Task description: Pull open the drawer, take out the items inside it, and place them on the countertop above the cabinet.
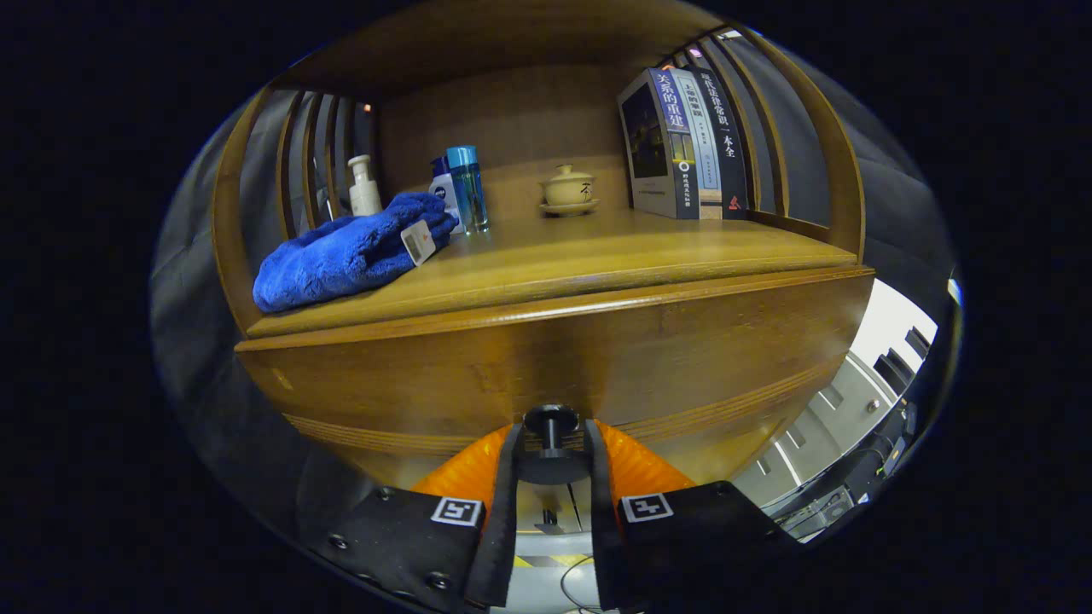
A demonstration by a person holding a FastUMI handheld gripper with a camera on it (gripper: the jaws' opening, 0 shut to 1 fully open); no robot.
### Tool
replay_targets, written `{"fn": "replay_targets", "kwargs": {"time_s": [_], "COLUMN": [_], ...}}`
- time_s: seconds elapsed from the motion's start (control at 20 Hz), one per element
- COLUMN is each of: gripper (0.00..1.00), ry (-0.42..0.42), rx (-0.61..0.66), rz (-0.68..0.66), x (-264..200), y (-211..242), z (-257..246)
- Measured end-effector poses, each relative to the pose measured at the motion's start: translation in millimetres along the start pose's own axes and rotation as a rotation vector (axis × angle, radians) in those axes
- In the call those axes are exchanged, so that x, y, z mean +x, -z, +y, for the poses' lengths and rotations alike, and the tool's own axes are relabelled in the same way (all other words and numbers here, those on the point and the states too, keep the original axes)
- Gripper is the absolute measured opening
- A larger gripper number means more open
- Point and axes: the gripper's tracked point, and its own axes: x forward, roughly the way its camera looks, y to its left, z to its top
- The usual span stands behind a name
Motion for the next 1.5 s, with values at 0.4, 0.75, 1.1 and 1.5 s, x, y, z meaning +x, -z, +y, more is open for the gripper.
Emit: {"fn": "replay_targets", "kwargs": {"time_s": [0.4, 0.75, 1.1, 1.5], "gripper": [0.40, 0.40, 0.40, 0.40], "ry": [0.002, 0.005, 0.008, 0.005], "rx": [-0.012, -0.040, -0.048, -0.067], "rz": [-0.012, 0.002, 0.014, 0.053], "x": [-42.7, -90.6, -120.2, -145.4], "y": [19.6, 43.2, 64.5, 80.3], "z": [0.6, -0.8, -0.9, -0.8]}}
